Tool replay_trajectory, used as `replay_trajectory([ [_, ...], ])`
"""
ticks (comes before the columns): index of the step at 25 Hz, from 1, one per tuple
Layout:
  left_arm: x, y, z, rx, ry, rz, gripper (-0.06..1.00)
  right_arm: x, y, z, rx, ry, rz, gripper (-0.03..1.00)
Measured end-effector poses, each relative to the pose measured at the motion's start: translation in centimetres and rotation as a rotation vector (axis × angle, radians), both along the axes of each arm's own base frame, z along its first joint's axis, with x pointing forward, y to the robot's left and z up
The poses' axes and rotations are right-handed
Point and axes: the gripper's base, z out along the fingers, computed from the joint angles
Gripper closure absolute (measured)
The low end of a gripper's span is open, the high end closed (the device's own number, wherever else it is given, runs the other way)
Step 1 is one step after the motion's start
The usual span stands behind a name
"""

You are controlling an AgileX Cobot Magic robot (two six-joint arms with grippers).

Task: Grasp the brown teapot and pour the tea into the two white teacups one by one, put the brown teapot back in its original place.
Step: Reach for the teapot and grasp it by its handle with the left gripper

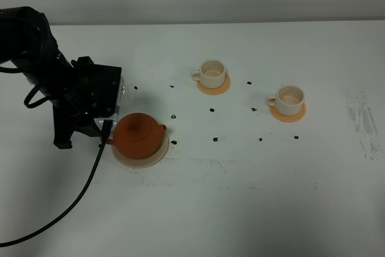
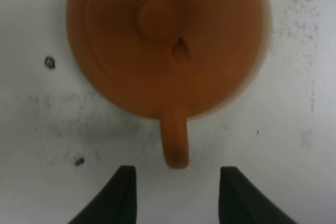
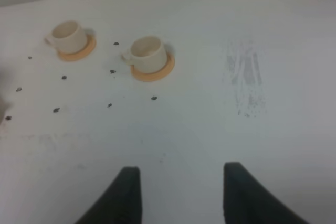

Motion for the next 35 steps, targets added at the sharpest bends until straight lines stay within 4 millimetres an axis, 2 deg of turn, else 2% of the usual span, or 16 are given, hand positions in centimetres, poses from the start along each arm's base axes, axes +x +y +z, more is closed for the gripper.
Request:
replay_trajectory([
  [17,-0.5,-1.6,-0.2,0.068,-0.011,-0.019,0.55,0.0,0.0,0.0,0.000,0.000,0.000,0.58],
  [35,-0.5,-2.8,-1.3,0.112,-0.012,0.013,0.55,0.0,0.0,0.0,-0.001,0.000,0.001,0.58],
])
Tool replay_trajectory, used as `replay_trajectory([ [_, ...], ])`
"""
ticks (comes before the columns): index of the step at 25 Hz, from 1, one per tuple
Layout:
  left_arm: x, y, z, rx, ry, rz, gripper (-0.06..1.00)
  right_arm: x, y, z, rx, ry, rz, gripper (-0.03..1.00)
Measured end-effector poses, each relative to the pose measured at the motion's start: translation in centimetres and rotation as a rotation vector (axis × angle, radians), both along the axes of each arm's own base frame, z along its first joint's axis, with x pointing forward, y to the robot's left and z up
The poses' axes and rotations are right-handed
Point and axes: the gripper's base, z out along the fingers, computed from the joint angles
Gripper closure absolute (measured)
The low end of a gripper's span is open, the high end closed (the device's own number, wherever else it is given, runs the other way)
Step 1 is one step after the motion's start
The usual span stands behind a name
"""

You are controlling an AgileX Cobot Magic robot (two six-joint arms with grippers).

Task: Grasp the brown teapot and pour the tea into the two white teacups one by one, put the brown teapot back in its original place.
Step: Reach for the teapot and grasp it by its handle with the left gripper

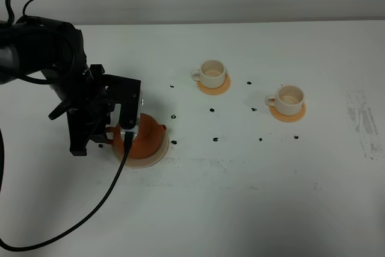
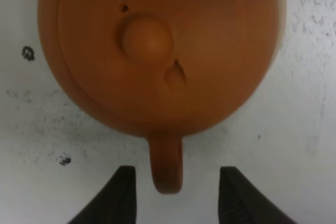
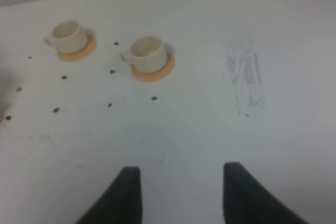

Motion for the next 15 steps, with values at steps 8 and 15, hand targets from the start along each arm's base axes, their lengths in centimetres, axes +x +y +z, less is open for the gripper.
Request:
replay_trajectory([
  [8,0.03,-0.13,-0.13,0.003,-0.004,0.000,0.55,0.00,0.00,0.00,0.001,0.000,0.000,0.58],
  [15,0.33,-0.32,-0.70,0.000,-0.012,0.001,0.55,0.00,0.00,0.00,0.001,0.000,0.000,0.58],
])
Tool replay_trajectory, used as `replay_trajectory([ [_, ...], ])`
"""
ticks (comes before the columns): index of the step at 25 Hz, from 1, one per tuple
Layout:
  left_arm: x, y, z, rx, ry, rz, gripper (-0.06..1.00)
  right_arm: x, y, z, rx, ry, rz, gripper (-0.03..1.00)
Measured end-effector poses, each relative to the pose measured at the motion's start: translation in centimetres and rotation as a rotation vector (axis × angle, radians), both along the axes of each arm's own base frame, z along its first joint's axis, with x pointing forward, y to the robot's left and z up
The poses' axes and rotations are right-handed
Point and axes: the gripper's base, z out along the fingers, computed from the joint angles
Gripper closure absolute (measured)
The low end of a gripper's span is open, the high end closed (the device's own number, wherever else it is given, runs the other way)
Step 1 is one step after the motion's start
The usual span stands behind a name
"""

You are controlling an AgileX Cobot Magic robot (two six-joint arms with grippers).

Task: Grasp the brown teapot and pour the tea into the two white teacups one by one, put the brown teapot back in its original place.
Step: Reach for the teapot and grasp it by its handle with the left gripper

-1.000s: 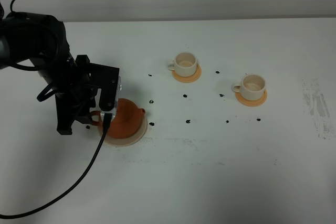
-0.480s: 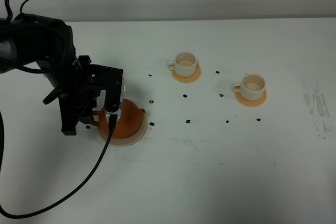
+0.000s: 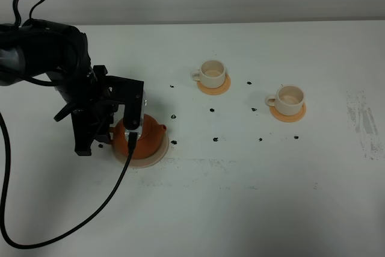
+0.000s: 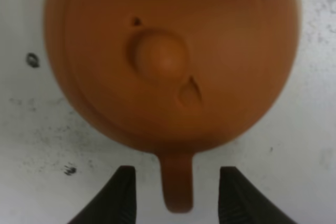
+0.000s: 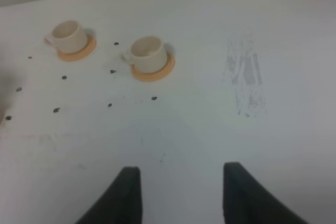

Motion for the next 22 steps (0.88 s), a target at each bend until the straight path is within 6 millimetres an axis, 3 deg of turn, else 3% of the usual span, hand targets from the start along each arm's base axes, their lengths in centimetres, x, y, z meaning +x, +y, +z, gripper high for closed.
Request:
replay_trajectory([
  [9,0.06,-0.11,-0.77,0.000,0.018,0.003,0.56,0.00,0.00,0.00,-0.001,0.000,0.000,0.58],
  [14,0.07,-0.14,-0.76,-0.009,0.019,0.048,0.83,0.00,0.00,0.00,-0.001,0.000,0.000,0.58],
  [22,0.05,-0.14,-0.73,-0.014,0.022,0.076,0.82,0.00,0.00,0.00,0.000,0.000,0.000,0.58],
])
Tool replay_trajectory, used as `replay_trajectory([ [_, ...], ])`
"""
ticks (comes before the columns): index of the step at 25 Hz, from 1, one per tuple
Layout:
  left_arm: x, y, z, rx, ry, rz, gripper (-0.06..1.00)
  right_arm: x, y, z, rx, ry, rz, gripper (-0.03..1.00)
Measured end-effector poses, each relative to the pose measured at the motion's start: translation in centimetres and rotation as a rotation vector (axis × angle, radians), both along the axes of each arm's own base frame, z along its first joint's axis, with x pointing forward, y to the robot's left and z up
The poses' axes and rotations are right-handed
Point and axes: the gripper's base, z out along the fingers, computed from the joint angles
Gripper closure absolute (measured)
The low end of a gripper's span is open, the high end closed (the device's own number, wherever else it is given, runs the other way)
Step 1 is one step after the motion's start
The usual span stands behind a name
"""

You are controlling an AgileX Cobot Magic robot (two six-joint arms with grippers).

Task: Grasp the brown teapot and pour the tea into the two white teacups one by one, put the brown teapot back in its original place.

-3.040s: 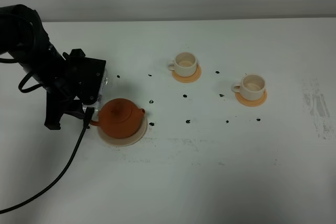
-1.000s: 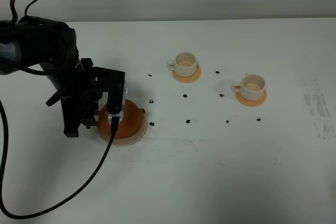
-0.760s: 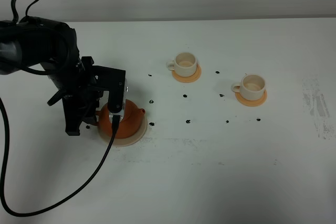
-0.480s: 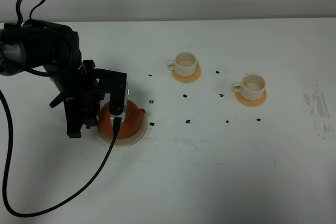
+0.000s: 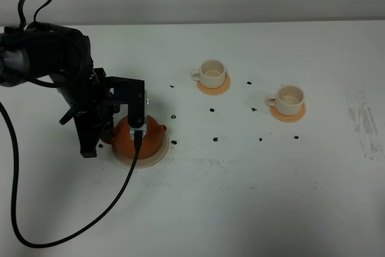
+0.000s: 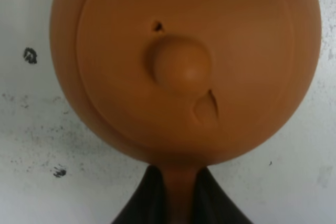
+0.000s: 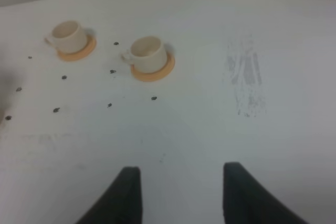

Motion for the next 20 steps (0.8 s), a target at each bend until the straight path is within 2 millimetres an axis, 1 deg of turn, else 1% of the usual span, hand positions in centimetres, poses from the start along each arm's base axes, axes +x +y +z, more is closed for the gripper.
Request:
replay_trajectory([
  [2,0.0,0.0,0.2,-0.003,-0.005,0.001,0.82,0.0,0.0,0.0,0.000,0.000,0.000,0.58],
  [8,-0.3,-0.1,2.1,-0.031,-0.045,0.010,0.82,0.0,0.0,0.0,0.000,0.000,0.000,0.58],
  [12,-0.3,-0.3,3.0,-0.066,-0.050,0.044,0.82,0.0,0.0,0.0,-0.001,0.000,0.000,0.58],
  [14,0.0,-0.4,3.7,-0.075,-0.050,0.077,0.82,0.0,0.0,0.0,-0.001,0.000,0.000,0.58],
  [16,0.6,-0.7,4.8,-0.089,-0.066,0.108,0.82,0.0,0.0,0.0,-0.001,0.000,0.000,0.58],
  [20,2.1,-1.8,7.5,-0.116,-0.100,0.144,0.82,0.0,0.0,0.0,-0.001,0.000,0.000,0.58],
])
